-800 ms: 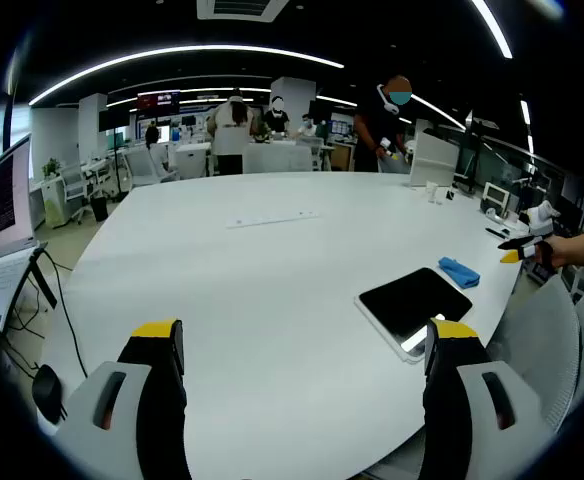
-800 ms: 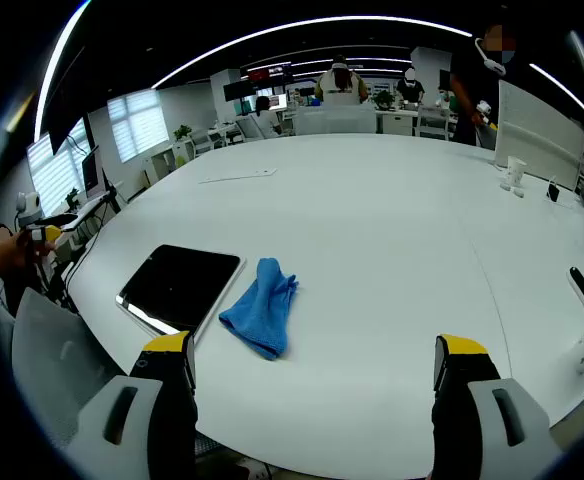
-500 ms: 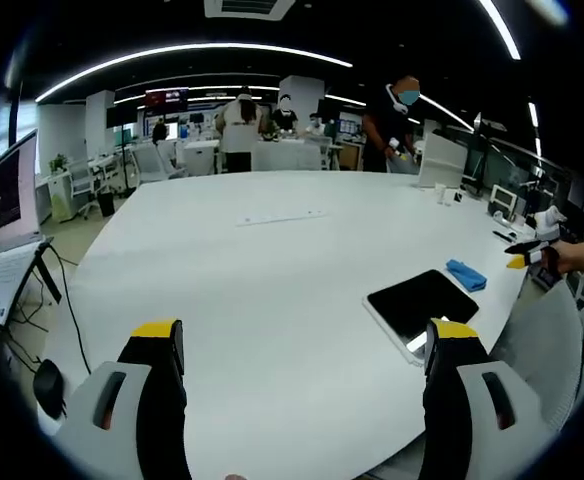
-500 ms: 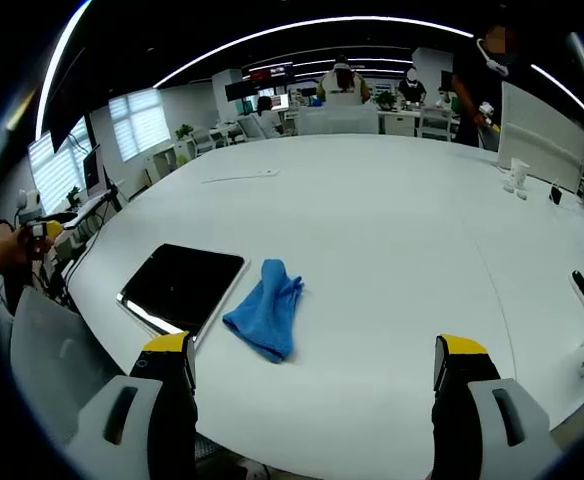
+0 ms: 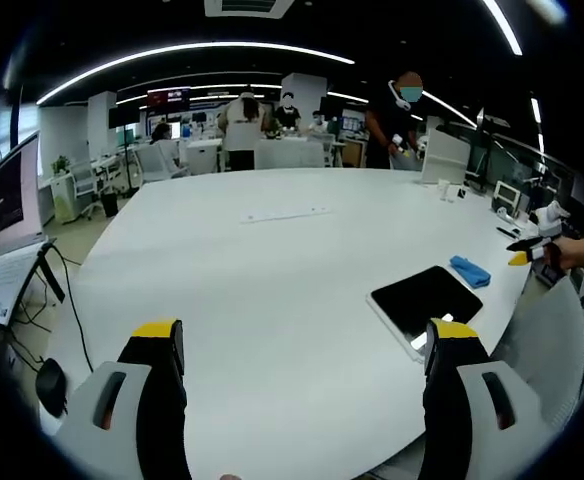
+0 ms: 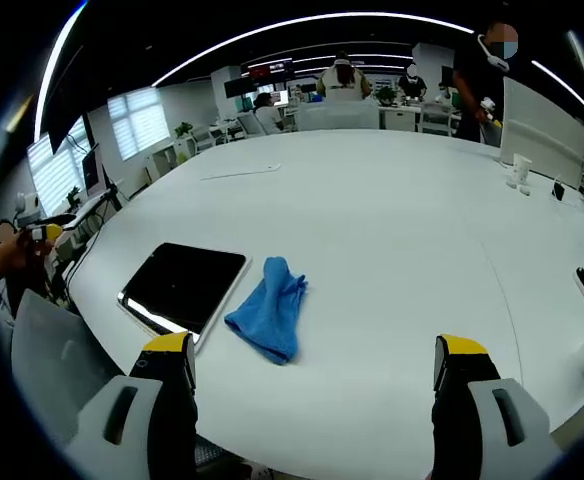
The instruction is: Wipe the mirror surface with the cleaning cloth until all visible marks leave the cleaned area.
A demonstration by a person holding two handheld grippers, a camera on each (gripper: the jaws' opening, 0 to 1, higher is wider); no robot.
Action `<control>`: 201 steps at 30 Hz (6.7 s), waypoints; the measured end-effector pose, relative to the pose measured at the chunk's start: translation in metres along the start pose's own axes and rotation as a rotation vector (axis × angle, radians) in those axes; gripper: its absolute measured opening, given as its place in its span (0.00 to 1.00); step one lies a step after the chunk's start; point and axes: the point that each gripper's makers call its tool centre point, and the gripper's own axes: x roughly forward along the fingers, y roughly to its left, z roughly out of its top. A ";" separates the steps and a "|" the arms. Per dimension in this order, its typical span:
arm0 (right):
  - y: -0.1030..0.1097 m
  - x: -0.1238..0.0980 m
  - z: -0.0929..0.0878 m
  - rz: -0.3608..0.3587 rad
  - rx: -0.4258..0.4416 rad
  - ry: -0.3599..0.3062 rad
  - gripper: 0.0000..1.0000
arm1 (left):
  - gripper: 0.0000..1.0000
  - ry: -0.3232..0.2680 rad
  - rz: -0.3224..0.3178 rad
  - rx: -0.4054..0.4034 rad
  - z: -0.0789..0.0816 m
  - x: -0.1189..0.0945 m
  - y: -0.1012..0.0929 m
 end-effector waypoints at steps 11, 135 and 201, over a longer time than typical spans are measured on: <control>0.002 0.001 0.000 0.022 -0.013 0.011 0.99 | 0.99 0.039 -0.030 0.042 -0.016 -0.003 -0.013; 0.046 0.106 0.003 -0.047 -0.042 0.292 0.13 | 0.95 0.087 -0.107 0.028 -0.039 0.018 -0.031; 0.114 0.147 0.049 0.007 0.173 0.357 0.00 | 0.99 0.036 -0.115 0.095 -0.037 0.004 -0.025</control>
